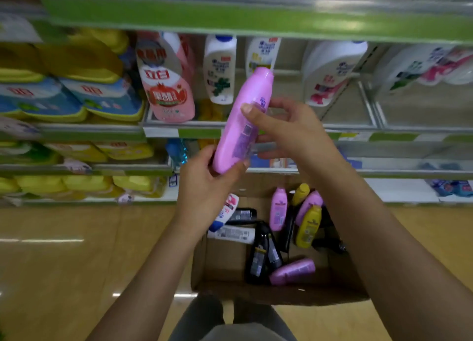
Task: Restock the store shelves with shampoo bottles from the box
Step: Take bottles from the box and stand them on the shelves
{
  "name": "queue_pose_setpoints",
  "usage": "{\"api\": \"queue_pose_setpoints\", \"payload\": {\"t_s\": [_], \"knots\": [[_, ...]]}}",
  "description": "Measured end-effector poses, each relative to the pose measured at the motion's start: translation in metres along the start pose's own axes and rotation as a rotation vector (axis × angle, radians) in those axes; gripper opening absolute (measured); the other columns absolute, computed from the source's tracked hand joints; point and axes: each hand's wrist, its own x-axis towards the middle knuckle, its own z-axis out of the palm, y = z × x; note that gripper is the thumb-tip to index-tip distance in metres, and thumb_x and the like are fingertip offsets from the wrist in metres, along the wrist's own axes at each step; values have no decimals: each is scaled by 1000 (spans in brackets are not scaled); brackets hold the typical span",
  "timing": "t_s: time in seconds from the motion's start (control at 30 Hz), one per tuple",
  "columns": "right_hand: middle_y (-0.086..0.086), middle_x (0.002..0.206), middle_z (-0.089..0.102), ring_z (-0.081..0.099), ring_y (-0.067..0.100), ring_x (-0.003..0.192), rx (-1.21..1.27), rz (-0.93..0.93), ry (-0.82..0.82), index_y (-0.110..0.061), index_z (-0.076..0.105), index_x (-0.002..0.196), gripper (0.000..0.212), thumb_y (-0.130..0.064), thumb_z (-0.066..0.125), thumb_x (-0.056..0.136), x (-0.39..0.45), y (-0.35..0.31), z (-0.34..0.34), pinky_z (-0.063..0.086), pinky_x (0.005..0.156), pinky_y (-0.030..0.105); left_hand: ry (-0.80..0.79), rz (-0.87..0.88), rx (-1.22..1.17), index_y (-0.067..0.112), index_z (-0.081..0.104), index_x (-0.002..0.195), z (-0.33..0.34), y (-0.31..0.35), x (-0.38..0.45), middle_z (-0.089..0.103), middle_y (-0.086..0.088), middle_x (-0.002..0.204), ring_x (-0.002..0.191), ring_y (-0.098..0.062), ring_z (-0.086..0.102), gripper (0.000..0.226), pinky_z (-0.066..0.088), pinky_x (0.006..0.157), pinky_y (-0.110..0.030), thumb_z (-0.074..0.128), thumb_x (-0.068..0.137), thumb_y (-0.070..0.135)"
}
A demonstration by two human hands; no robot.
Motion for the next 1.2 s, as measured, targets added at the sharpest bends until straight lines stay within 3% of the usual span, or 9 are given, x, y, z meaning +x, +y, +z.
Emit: {"api": "queue_pose_setpoints", "payload": {"t_s": [0.13, 0.23, 0.37, 0.5, 0.57, 0.63, 0.8, 1.0, 1.2], "knots": [[5, 107, 66, 70, 21, 90, 29, -5, 95, -15, 55, 121, 60, -45, 79, 75, -15, -25, 20, 62, 64, 44, 147, 222, 332, 17, 62, 107, -12, 21, -11, 64, 0, 84, 72, -21, 58, 35, 50, 61, -41, 72, 79, 36], [8, 104, 68, 70, 22, 90, 96, -43, 133, -16, 55, 118, 53, -35, 81, 76, -25, -40, 28, 61, 66, 46, 168, 273, 362, 19, 60, 109, -20, 34, -17, 62, 3, 88, 74, -17, 56, 33, 48, 59, -31, 70, 81, 34], [5, 85, 71, 68, 10, 70, 131, -139, 132, -20, 59, 104, 33, -24, 79, 79, -42, -60, 32, 59, 56, 30, 30, 155, 37, 31, 52, 111, -31, 57, -22, 59, 16, 95, 80, -2, 58, 38, 44, 60, -10, 73, 80, 23], [13, 93, 71, 70, 15, 73, 227, -179, 74, -14, 60, 111, 33, -19, 76, 82, -55, -77, 31, 60, 57, 36, -275, -160, -467, 21, 60, 115, -53, 74, -18, 68, -1, 110, 95, -11, 67, 44, 56, 80, -31, 76, 75, 27], [15, 97, 71, 71, 17, 77, 248, -202, 10, -13, 62, 113, 31, -17, 72, 84, -60, -83, 29, 59, 59, 34, -410, -275, -822, 11, 63, 115, -65, 78, -16, 68, -10, 114, 102, -25, 67, 45, 57, 78, -40, 75, 73, 22], [10, 99, 72, 71, 18, 83, 262, -223, -57, -11, 62, 117, 32, -15, 69, 87, -63, -88, 28, 59, 62, 33, -435, -275, -926, 6, 64, 113, -73, 81, -15, 69, -12, 107, 97, -27, 68, 43, 58, 71, -34, 73, 71, 14], [8, 107, 73, 71, 20, 97, 217, -274, -103, -10, 60, 123, 35, -15, 66, 89, -68, -101, 25, 60, 77, 37, -193, -101, -704, 12, 57, 118, -74, 89, -18, 70, -4, 106, 89, -16, 70, 60, 58, 72, -29, 76, 61, 15], [10, 99, 75, 73, 23, 87, 174, -325, -22, -6, 61, 120, 35, -15, 69, 87, -76, -115, 28, 61, 73, 38, 8, 203, -290, 24, 49, 110, -75, 97, -30, 62, 8, 107, 92, 2, 64, 58, 53, 66, -17, 85, 65, 14], [16, 102, 73, 71, 30, 91, 199, -396, -30, -8, 61, 123, 39, -10, 67, 85, -98, -122, 8, 60, 72, 36, -298, 132, -393, 22, 56, 117, -88, 113, -33, 70, 8, 106, 94, 0, 67, 39, 53, 72, -14, 69, 80, 26]]}}
